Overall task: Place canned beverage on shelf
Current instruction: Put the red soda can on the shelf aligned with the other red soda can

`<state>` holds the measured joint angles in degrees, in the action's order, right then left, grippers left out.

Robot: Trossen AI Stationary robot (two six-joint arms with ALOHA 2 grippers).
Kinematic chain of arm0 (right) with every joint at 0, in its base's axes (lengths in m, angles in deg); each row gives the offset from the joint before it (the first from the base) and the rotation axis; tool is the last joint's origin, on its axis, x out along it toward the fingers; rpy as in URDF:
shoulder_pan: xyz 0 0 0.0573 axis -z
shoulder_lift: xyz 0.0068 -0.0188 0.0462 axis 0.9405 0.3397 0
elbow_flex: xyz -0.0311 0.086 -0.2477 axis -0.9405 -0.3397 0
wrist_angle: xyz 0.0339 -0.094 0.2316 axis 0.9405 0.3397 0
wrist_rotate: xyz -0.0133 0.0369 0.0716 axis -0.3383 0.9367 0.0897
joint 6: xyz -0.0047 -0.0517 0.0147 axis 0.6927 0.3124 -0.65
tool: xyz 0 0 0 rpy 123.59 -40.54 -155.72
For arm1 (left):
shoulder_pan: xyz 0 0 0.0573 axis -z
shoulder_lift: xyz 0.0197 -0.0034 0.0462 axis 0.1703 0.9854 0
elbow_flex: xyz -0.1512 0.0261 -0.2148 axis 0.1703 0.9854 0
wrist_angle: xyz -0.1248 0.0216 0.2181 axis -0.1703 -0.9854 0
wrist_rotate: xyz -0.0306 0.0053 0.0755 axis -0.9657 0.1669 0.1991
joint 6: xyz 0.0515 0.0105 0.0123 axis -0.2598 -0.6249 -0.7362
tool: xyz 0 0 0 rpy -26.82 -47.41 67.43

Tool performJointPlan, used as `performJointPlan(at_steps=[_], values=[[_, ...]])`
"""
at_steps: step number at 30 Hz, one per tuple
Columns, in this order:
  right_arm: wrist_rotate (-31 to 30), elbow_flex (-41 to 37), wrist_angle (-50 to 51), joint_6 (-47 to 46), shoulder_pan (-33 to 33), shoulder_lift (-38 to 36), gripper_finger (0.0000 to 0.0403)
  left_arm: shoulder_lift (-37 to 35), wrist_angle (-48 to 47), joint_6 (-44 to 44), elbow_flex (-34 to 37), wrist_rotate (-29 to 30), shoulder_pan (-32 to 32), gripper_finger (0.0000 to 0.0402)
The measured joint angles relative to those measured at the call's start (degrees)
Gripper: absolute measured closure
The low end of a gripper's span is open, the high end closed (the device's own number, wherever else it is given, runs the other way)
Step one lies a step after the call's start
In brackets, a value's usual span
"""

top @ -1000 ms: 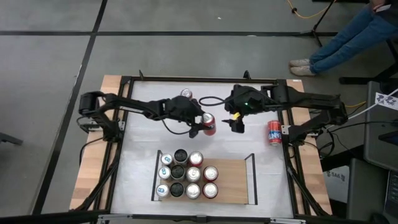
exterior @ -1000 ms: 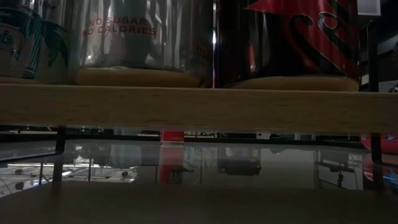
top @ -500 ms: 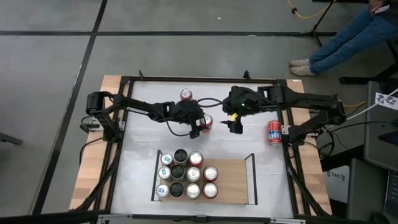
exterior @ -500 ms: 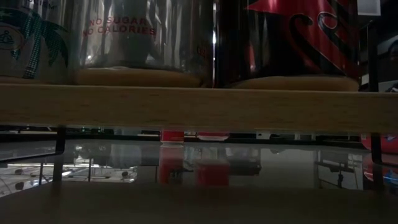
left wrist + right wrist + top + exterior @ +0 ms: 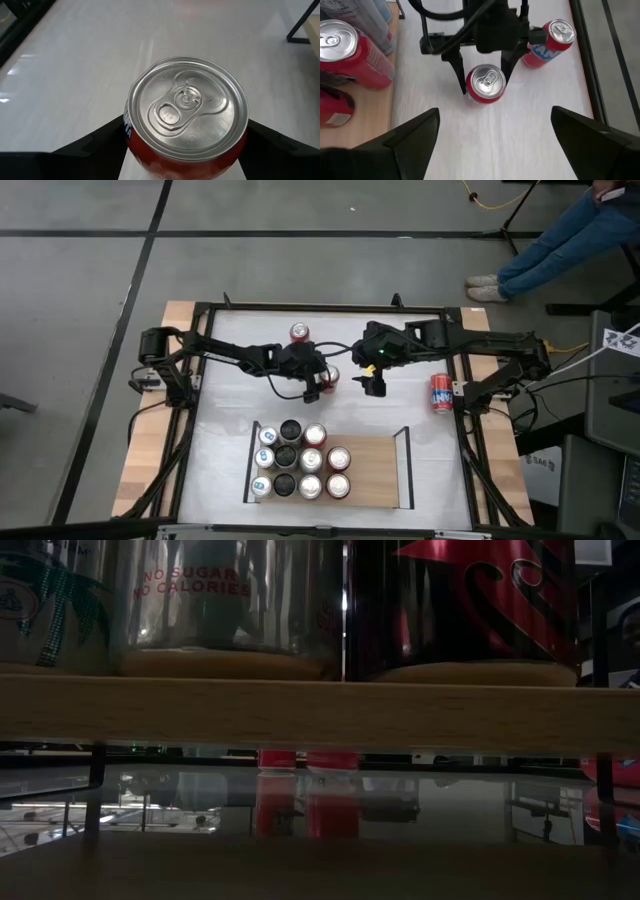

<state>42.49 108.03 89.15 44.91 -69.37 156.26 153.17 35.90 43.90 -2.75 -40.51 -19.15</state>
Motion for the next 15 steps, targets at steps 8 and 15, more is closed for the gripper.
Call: performJointPlan(at_steps=[8, 15], values=[[0.0, 0.0, -0.1, 0.0, 0.0, 0.0, 0.0031, 2.1, 1.5, 0.1, -0.1, 0.0, 0.0, 0.01], [0.1, 0.0, -0.1, 0.0, 0.0, 0.0, 0.0031, 1.8, 2.0, 0.7, 0.0, 0.0, 0.0, 0.01]])
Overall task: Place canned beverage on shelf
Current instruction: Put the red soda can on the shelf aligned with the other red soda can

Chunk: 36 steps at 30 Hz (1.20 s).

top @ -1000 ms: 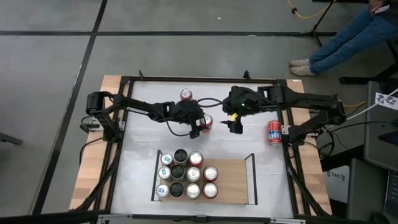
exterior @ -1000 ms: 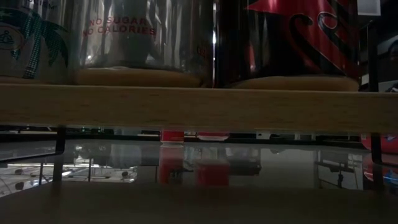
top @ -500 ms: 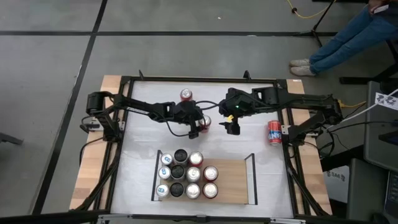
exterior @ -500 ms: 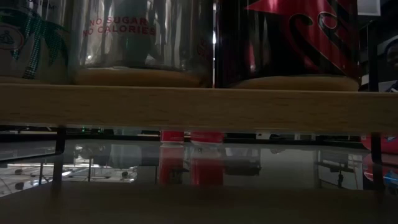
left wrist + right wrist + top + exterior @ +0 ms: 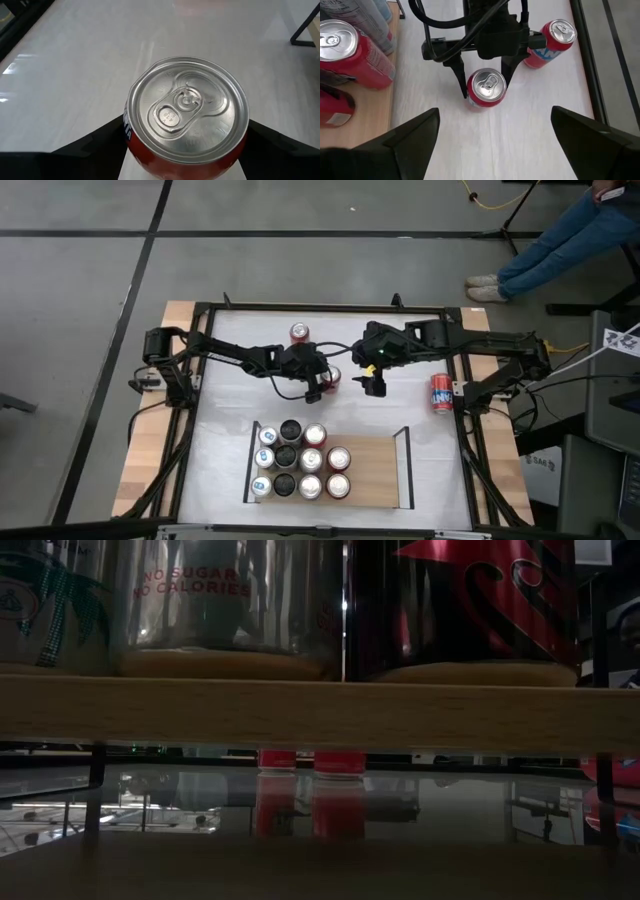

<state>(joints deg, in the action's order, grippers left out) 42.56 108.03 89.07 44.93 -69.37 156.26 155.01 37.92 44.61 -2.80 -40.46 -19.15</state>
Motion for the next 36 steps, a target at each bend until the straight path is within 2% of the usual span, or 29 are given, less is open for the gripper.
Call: performJointPlan(at_steps=[12, 18, 26, 36], values=[[-0.1, 0.0, 0.0, 0.0, 0.0, 0.0, 0.0031, 0.0, 0.7, 2.9, 0.0, -0.6, 0.0, 0.0088], [-0.1, 0.0, 0.0, 0.0, 0.0, 0.0, 0.0031, -0.1, 1.4, 2.9, 0.1, -3.5, 0.0, 0.0056], [-0.1, 0.0, 0.0, 0.0, 0.0, 0.0, 0.0031, -0.1, 1.3, 3.8, 0.1, -3.4, 0.0, 0.0011], [-0.1, 0.0, 0.0, 0.0, 0.0, 0.0, 0.0031, -0.9, 0.9, 4.4, 0.1, -3.5, 0.0, 0.0012]])
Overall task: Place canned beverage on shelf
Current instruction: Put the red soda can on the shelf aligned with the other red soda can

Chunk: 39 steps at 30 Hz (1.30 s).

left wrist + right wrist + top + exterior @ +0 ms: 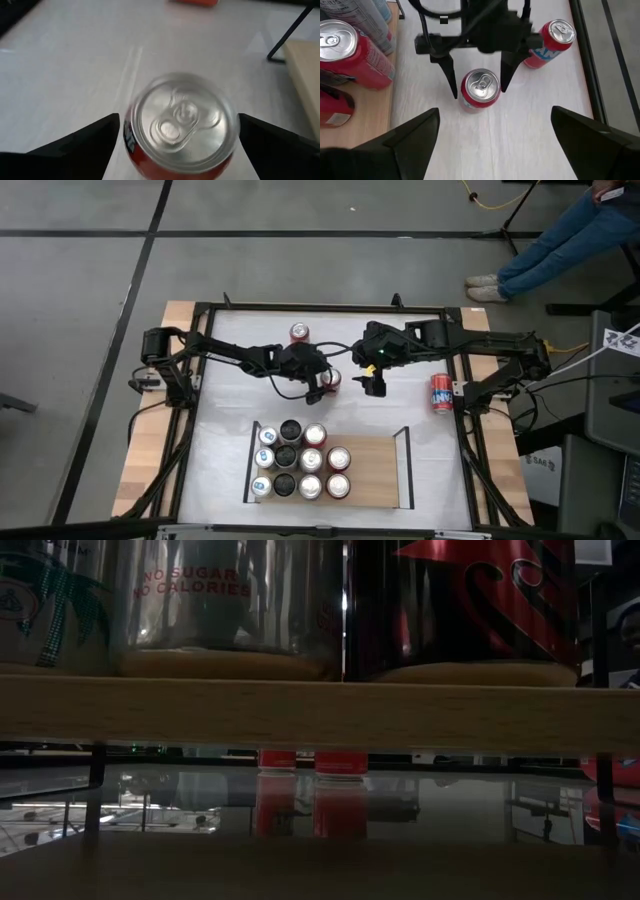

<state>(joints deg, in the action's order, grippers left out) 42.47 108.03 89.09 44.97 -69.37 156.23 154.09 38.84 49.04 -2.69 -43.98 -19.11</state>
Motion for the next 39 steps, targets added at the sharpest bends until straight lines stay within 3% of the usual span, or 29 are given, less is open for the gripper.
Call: performJointPlan(at_steps=[11, 19, 32, 39], values=[[0.0, 0.0, -0.3, 0.4, 0.0, 0.0, 0.0031, -9.2, 0.0, 0.0, 0.0, 0.0, 0.1, 0.0012], [0.0, 0.0, -0.5, 3.6, 0.0, 0.0, 0.0031, -20.4, -3.2, -3.0, 0.0, 0.4, -0.1, 0.0012], [2.2, 0.0, -7.8, 3.5, 0.0, 4.3, 0.0031, -45.8, -25.7, -7.7, 0.0, 9.3, -1.5, 0.0012], [3.7, 0.0, -10.7, 6.2, 0.0, 10.3, 0.0031, -53.4, -34.7, -6.1, 0.9, 9.1, -0.3, 0.0012]])
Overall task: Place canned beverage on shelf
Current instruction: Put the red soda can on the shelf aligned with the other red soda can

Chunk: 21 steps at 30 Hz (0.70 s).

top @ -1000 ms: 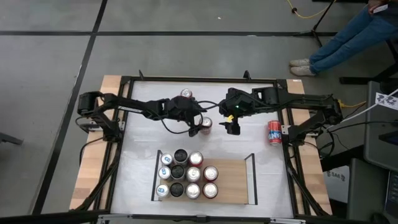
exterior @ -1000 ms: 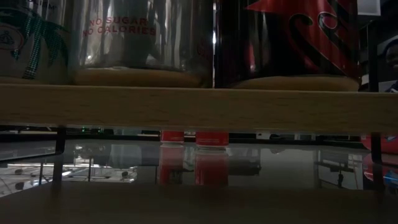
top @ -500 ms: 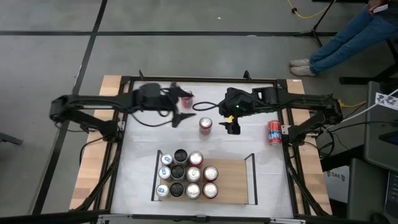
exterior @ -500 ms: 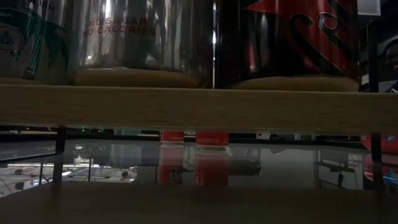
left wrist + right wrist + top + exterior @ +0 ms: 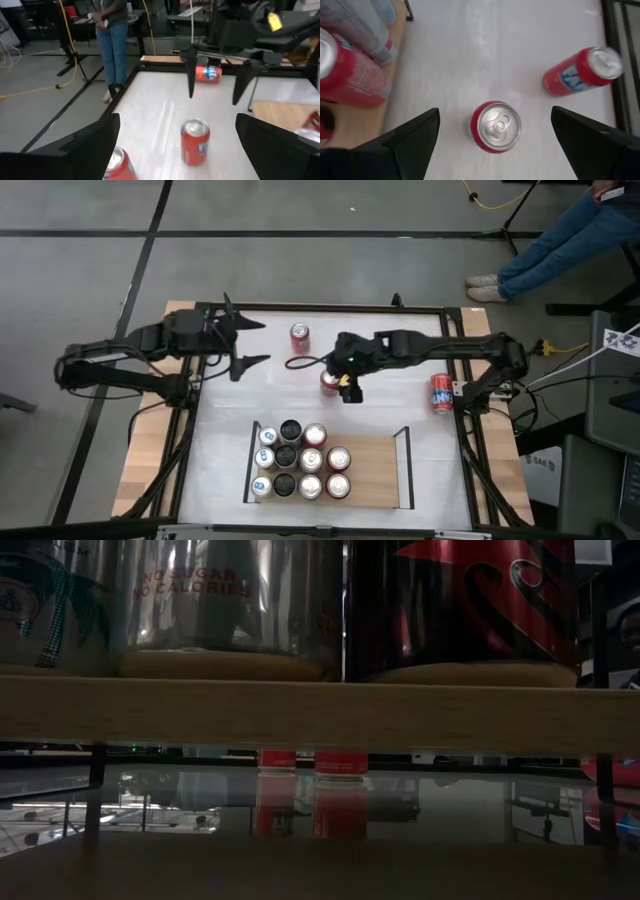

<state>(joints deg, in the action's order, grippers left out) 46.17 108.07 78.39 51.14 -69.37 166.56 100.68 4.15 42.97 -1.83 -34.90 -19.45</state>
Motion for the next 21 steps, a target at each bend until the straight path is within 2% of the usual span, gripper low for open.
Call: performJointPlan(at_steps=[7, 13, 18, 21], values=[[1.2, 0.0, 0.3, 0.2, 0.0, 5.2, 0.0031, -3.8, 1.5, 4.0, 7.6, -0.1, 1.5, 0.0012], [1.3, 0.0, 0.0, -0.2, 2.5, 7.9, 0.0031, -4.0, 8.3, 6.0, 13.9, -0.1, 2.2, 0.0012], [7.6, 0.0, 0.3, -1.7, 5.0, 9.2, 0.0031, -3.8, 10.7, 8.7, 16.9, -0.1, 2.2, 0.0012], [8.7, 0.0, 0.4, -2.9, 5.4, 9.9, 0.0031, -3.8, 11.1, 9.2, 17.8, -0.1, 2.2, 0.0012]])
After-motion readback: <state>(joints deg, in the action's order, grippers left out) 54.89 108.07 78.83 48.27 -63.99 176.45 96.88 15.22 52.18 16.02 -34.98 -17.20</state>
